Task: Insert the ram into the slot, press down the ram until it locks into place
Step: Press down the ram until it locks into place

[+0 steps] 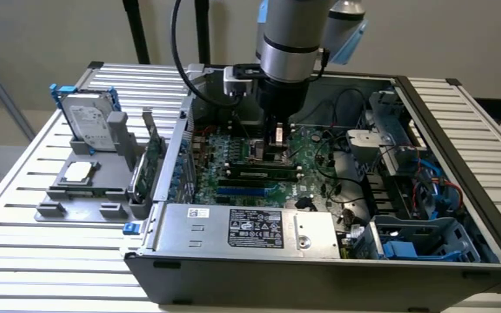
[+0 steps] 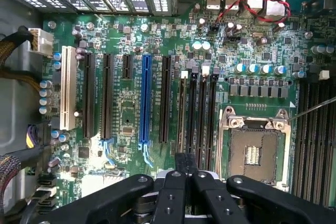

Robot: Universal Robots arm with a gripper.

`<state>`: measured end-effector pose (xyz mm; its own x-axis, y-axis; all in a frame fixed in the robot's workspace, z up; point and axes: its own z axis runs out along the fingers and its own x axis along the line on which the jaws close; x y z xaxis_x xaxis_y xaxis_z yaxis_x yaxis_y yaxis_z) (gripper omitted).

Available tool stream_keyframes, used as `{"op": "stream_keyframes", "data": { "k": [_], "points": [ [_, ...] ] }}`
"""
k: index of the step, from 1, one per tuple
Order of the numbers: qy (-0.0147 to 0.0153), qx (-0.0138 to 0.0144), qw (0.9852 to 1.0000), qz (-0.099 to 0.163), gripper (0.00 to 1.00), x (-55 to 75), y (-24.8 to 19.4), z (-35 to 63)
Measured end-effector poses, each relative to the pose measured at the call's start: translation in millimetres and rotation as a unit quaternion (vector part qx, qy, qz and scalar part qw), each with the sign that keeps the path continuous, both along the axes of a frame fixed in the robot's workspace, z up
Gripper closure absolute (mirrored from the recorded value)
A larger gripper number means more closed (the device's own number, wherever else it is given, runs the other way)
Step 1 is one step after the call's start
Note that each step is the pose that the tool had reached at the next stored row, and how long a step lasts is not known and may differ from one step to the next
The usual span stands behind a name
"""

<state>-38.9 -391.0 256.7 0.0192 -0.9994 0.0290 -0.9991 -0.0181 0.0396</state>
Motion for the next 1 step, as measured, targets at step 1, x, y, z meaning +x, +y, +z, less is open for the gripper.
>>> {"op": "stream_keyframes", "data": {
  "k": [1],
  "points": [
    [0.0000, -0.0002, 1.0000, 0.000, 0.89, 0.0, 0.0, 0.0]
  ]
}}
